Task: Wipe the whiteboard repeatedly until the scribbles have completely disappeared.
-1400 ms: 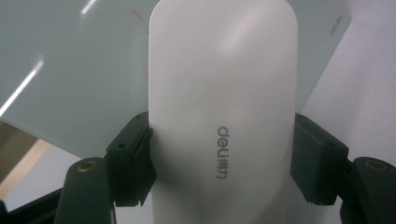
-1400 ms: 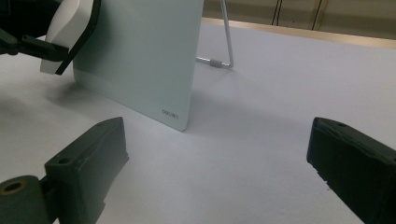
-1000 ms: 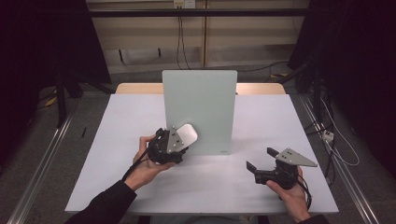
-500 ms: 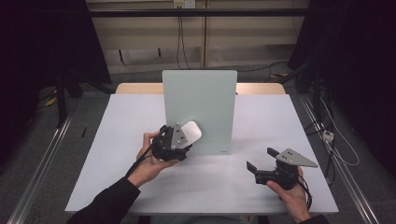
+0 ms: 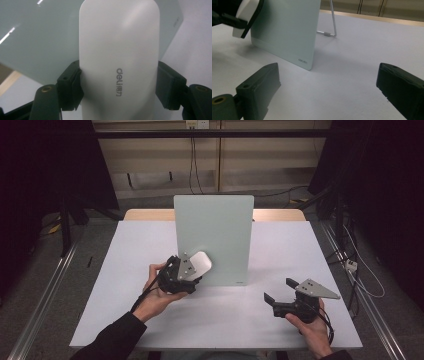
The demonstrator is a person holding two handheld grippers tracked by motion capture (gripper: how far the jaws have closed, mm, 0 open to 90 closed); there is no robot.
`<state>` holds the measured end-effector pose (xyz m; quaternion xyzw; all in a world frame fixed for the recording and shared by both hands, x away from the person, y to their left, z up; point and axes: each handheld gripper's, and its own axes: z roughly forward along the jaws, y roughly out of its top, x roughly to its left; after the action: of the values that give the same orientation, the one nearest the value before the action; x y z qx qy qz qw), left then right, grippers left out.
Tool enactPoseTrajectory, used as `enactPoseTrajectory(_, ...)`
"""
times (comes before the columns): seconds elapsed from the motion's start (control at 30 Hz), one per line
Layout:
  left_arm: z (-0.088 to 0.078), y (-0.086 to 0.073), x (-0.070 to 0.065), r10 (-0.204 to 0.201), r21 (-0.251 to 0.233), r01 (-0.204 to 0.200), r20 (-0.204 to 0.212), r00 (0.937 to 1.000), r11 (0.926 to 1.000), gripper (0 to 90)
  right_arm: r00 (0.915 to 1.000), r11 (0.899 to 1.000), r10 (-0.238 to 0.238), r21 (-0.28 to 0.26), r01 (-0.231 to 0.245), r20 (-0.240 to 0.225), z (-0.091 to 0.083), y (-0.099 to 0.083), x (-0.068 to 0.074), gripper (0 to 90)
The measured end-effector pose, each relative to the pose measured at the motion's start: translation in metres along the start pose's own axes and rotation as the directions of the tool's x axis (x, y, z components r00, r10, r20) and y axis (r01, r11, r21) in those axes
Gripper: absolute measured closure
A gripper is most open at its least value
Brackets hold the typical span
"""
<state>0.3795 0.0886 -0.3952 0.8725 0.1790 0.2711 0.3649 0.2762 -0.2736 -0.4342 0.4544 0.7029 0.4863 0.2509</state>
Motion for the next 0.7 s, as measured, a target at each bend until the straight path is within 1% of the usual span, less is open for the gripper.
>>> enactPoseTrajectory(0.03,-0.002,0.002,0.003,-0.003,-0.006,0.003,-0.010,0.9999,1.0000,31.2,1.0000,1.000,0.001,0.001,-0.001,0.000,0.000,0.000,0.000,4.9)
enactPoseTrajectory(0.1,-0.007,0.008,0.012,-0.025,-0.029,0.024,-0.023,0.9994,0.9993,31.2,1.0000,1.000,0.002,0.002,-0.002,-0.001,0.000,0.000,0.000,4.9)
enactPoseTrajectory(0.13,-0.009,0.010,0.015,-0.029,-0.034,0.028,-0.028,0.9992,0.9990,31.2,1.0000,1.000,0.000,0.002,0.000,-0.001,0.000,0.000,0.000,4.9)
enactPoseTrajectory(0.17,-0.011,0.012,0.019,-0.039,-0.048,0.038,-0.030,0.9988,0.9981,31.2,1.0000,1.000,-0.001,0.004,0.002,-0.002,0.000,0.000,0.000,4.9)
enactPoseTrajectory(0.23,-0.013,0.015,0.024,-0.044,-0.057,0.043,-0.031,0.9985,0.9975,31.2,1.0000,1.000,0.002,0.003,-0.002,0.000,0.000,0.000,0.000,4.9)
enactPoseTrajectory(0.27,-0.014,0.017,0.027,-0.050,-0.063,0.048,-0.027,0.9984,0.9968,31.2,1.0000,1.000,0.003,0.003,-0.003,0.000,0.000,0.000,0.000,4.9)
enactPoseTrajectory(0.33,-0.016,0.018,0.031,-0.075,-0.082,0.073,-0.022,0.9970,0.9939,31.2,1.0000,1.000,0.001,0.002,-0.001,0.000,0.000,0.000,0.000,4.9)
enactPoseTrajectory(0.37,-0.017,0.019,0.032,-0.076,-0.084,0.074,-0.022,0.9969,0.9937,31.2,1.0000,1.000,0.002,0.001,-0.002,0.000,0.000,0.000,0.000,4.9)
enactPoseTrajectory(0.43,-0.016,0.019,0.031,-0.062,-0.081,0.059,-0.027,0.9977,0.9949,31.2,1.0000,1.000,0.002,0.002,-0.002,0.001,0.000,0.000,0.000,4.9)
enactPoseTrajectory(0.47,-0.016,0.018,0.029,-0.053,-0.077,0.050,-0.037,0.9979,0.9958,31.2,1.0000,1.000,0.001,0.001,-0.001,0.001,0.000,0.000,0.000,4.9)
enactPoseTrajectory(0.53,-0.014,0.018,0.026,-0.034,-0.068,0.032,-0.035,0.9988,0.9972,31.2,1.0000,1.000,0.003,0.002,-0.003,0.001,0.000,0.000,0.000,4.9)
enactPoseTrajectory(0.57,-0.012,0.017,0.022,-0.014,-0.060,0.012,-0.041,0.9991,0.9981,31.2,1.0000,1.000,0.002,0.002,-0.002,0.001,0.000,0.000,0.000,4.9)
enactPoseTrajectory(0.6,-0.010,0.017,0.019,0.004,-0.044,-0.005,-0.037,0.9993,0.9990,31.2,1.0000,1.000,0.001,0.001,-0.001,-0.002,0.000,0.000,0.000,4.9)
enactPoseTrajectory(0.7,-0.003,0.011,0.008,0.035,-0.027,-0.035,-0.018,0.9992,0.9990,31.2,1.0000,1.000,0.001,0.001,-0.001,-0.002,0.000,0.000,0.000,4.9)
